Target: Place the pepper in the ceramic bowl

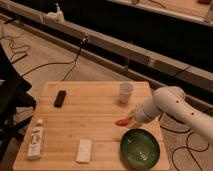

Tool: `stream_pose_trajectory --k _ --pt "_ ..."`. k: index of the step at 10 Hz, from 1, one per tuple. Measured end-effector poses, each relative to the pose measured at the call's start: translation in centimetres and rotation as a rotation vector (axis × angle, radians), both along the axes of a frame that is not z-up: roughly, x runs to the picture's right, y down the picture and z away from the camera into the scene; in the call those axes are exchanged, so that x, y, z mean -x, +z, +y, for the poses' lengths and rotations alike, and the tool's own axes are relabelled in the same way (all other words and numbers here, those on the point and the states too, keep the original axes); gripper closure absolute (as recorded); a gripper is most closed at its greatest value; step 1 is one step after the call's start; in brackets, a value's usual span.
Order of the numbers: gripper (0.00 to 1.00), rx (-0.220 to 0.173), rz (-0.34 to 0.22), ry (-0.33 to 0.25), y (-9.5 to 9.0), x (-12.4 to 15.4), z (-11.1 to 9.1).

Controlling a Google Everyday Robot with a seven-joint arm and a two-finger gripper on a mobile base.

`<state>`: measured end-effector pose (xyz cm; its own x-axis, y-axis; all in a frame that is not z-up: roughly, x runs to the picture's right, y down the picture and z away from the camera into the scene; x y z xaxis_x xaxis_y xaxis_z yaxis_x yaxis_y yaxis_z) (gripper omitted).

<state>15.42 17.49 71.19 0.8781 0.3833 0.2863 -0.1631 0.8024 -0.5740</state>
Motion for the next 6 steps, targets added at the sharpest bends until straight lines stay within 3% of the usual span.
stream_pose_trajectory --k 4,6 --pt "0.98 0.049 0.046 0.078 -2.4 -2.7 5.0" --pt "0.78 0.085 0.039 0.110 -2.9 -2.8 7.5"
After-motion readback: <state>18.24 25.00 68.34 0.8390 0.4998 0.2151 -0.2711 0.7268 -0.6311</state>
